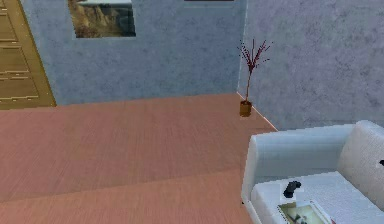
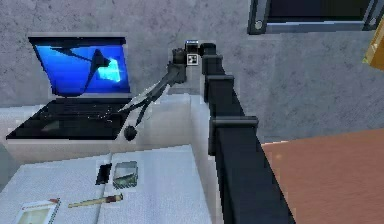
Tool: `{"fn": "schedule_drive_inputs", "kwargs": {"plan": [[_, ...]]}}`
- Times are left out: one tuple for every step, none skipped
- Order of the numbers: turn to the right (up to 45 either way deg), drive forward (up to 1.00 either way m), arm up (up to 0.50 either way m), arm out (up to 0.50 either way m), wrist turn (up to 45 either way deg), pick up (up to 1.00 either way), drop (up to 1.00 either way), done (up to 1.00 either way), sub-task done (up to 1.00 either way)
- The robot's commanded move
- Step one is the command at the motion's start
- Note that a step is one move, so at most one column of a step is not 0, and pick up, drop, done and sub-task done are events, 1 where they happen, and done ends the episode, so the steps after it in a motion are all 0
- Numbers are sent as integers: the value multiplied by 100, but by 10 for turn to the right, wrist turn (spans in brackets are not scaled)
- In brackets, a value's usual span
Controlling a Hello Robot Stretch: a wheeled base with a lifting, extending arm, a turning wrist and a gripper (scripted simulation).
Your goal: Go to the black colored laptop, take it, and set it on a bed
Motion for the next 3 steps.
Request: {"fn": "schedule_drive_inputs", "kwargs": {"plan": [[0,0,0,-48,0,0,0,0,0],[-450,0,0,0,0,0,0,0,0],[-450,0,0,0,0,0,0,0,0]]}}
